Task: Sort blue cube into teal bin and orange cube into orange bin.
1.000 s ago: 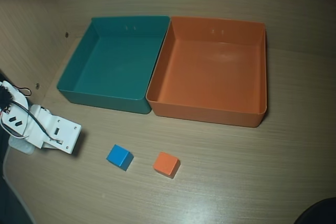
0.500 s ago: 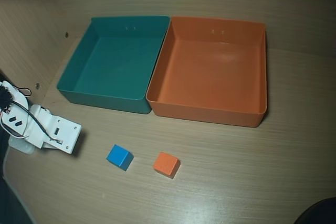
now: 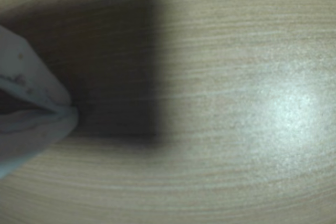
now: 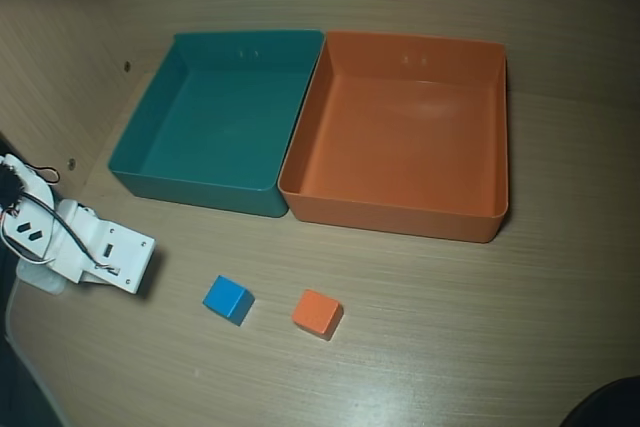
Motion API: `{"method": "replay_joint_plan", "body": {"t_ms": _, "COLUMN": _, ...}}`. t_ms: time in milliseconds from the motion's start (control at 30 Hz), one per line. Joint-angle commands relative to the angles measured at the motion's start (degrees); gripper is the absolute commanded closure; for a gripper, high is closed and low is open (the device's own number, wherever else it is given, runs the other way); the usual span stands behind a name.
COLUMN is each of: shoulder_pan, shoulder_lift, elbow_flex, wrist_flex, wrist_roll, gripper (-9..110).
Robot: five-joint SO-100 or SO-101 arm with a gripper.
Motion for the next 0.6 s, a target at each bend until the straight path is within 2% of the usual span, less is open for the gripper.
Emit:
{"method": "replay_joint_plan", "body": {"t_ms": 0, "shoulder_pan": 0.26, "shoulder_lift": 0.18, "elbow_flex": 3.6, "wrist_flex": 1.05, "wrist_roll": 0.79, "gripper": 106}}
{"method": "replay_joint_plan", "body": {"t_ms": 567, "shoulder_pan": 0.18, "shoulder_lift": 0.09, "elbow_flex": 2.72, "wrist_flex": 0.88, "wrist_roll": 0.62, "gripper": 105}}
